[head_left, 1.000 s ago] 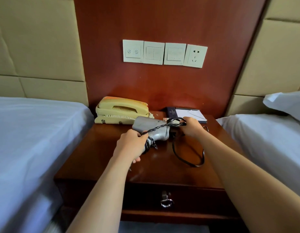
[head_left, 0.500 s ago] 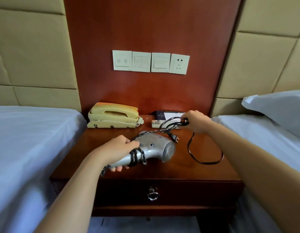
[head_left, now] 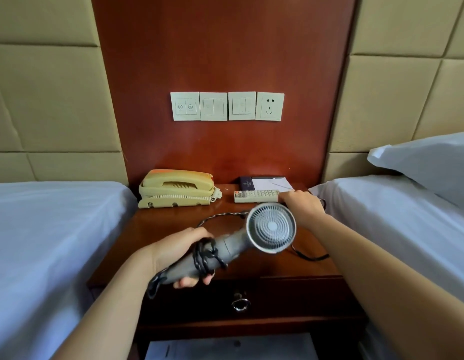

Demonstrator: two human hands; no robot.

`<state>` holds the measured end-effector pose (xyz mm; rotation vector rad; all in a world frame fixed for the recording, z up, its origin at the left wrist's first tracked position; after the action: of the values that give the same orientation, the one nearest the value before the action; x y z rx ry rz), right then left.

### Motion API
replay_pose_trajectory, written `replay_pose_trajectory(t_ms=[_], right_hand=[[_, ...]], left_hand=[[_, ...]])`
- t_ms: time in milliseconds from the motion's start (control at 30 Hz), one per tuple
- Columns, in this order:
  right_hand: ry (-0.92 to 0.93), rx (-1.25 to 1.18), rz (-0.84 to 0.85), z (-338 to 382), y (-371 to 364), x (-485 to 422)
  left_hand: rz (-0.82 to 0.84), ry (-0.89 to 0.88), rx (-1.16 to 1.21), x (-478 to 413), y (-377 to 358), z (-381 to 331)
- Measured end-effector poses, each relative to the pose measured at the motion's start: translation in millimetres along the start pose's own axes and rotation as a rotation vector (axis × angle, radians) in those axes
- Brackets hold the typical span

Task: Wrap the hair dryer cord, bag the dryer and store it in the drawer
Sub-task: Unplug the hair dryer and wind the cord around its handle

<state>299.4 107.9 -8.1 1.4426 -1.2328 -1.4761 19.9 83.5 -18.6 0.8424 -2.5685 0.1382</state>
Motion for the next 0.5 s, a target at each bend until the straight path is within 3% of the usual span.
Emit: replay_pose_trajectory(t_ms=[200, 300, 500], right_hand=[[0.055, 0.162, 0.044, 7, -4, 9], [0.119, 0.178, 0.029, 13, -4, 14], [0.199, 0.226, -0.006, 12, 6, 24]], left_hand=[[0.188, -0.315, 0.367, -7, 12, -6], [-0.049, -0.372, 0.519, -15, 24, -4], [-0.379, -0.283, 0.304, -23, 29, 5]])
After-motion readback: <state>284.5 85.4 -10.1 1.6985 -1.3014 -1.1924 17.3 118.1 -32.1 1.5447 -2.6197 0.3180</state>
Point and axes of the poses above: each hand's wrist, its own x-axis away from the middle knuckle, its own y-axis out of the back of the hand, z = x × y, the point moved 2 cm from there along -x, towards the middle knuckle, and after that the axes turned 1 degree about x, right-handed, at the moved point
